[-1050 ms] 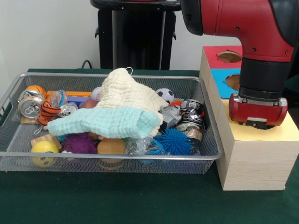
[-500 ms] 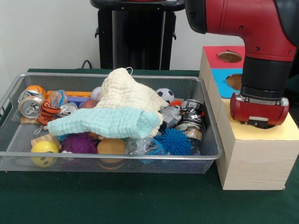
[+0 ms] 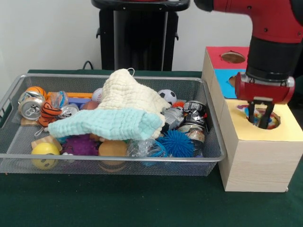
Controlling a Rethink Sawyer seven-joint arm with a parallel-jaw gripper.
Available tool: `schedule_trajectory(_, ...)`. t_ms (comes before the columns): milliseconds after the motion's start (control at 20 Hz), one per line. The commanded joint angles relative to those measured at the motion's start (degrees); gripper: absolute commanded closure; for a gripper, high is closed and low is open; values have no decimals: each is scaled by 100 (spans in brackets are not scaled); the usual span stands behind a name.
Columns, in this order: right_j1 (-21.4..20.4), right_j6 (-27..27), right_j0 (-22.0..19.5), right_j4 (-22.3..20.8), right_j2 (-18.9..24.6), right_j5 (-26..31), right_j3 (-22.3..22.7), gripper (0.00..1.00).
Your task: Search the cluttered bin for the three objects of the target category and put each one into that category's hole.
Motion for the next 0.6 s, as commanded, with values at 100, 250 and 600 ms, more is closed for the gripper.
schedule_trajectory(100,-593,1161,-159,-334,-482,1573,101,0)
schedule_trajectory(250,-630,1156,-172,-355,-479,1662,87,0)
schedule_trajectory(600,-604,1059,-228,-332,-348,1208,177,100)
